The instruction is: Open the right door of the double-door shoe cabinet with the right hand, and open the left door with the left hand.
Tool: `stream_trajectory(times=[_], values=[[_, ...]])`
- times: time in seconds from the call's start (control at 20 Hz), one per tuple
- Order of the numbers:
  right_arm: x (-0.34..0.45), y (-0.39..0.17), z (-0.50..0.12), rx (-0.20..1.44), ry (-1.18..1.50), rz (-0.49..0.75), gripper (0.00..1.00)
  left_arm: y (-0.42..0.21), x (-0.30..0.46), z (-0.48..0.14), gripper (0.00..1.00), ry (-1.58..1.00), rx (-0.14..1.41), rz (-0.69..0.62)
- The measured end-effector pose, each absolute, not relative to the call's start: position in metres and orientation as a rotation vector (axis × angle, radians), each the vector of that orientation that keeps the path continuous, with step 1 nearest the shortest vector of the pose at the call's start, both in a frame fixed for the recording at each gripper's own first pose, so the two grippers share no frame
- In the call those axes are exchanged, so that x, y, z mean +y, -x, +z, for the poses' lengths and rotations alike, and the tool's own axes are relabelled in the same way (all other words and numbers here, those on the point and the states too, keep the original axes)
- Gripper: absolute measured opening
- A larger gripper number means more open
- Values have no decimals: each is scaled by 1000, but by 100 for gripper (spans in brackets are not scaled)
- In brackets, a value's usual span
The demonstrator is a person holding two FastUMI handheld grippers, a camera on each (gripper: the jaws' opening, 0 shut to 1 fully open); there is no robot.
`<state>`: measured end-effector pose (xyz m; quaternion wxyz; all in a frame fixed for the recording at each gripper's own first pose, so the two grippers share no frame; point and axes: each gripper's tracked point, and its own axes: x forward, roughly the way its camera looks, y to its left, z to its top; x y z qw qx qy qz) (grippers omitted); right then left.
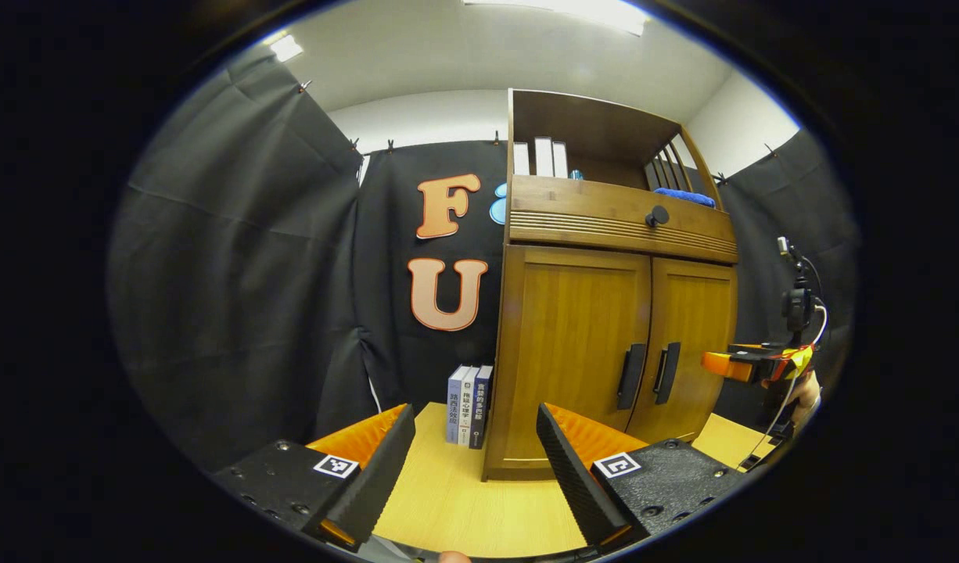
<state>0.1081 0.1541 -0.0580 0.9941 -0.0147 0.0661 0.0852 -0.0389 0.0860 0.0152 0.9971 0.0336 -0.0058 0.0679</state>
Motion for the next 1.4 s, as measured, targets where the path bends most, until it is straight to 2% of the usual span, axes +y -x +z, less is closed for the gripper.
stream_trajectory(times=[0.05, 0.1, 0.2, 0.25, 0.3, 0.35, 0.4, 0.55, 0.6, 0.65, 0.7, 0.75, 0.8, 0.9, 1.05, 1.1, 1.15, 1.2, 1.25, 1.3, 1.4], values=[[159, -115, -62, 138, 31, 169, 90, 39, 88, 15, 92, -72, -17, 139], [161, -120, -67, 144, 36, 165, 99, 40, 89, 15, 92, -76, -20, 144], [172, -133, -74, 161, 45, 168, 99, 41, 92, 14, 92, -80, -22, 150], [175, -140, -78, 171, 48, 167, 90, 43, 93, 14, 94, -80, -21, 151], [177, -142, -83, 180, 49, 165, 91, 43, 94, 14, 94, -80, -21, 151], [178, -147, -86, 189, 46, 165, 99, 44, 95, 13, 92, -79, -21, 153], [181, -150, -92, 197, 44, 165, 91, 44, 97, 13, 94, -80, -22, 154], [186, -164, -97, 210, 40, 153, 80, 46, 100, 10, 94, -81, -21, 160], [186, -167, -100, 213, 43, 146, 79, 46, 101, 9, 94, -81, -19, 163], [185, -171, -103, 214, 44, 138, 83, 46, 102, 8, 94, -79, -17, 164], [186, -173, -103, 212, 41, 138, 75, 46, 102, 7, 92, -76, -16, 163], [186, -177, -104, 210, 33, 134, 75, 47, 101, 6, 92, -73, -14, 162], [187, -179, -106, 214, 28, 133, 69, 46, 102, 6, 92, -72, -14, 162], [187, -181, -110, 224, 20, 134, 75, 47, 104, 6, 94, -74, -14, 164], [188, -184, -115, 234, 12, 131, 49, 49, 106, 6, 92, -76, -17, 173], [187, -185, -117, 239, 17, 125, 39, 51, 106, 5, 94, -75, -18, 174], [187, -182, -114, 228, 15, 124, 36, 52, 106, 5, 94, -72, -19, 175], [187, -185, -116, 227, 19, 126, 41, 51, 107, 5, 94, -70, -18, 175], [187, -183, -115, 224, 17, 131, 35, 51, 106, 5, 92, -69, -17, 175], [187, -182, -116, 228, 10, 137, 39, 52, 106, 5, 94, -69, -17, 176], [186, -178, -116, 231, 6, 148, 33, 53, 104, 6, 94, -70, -19, 174]])
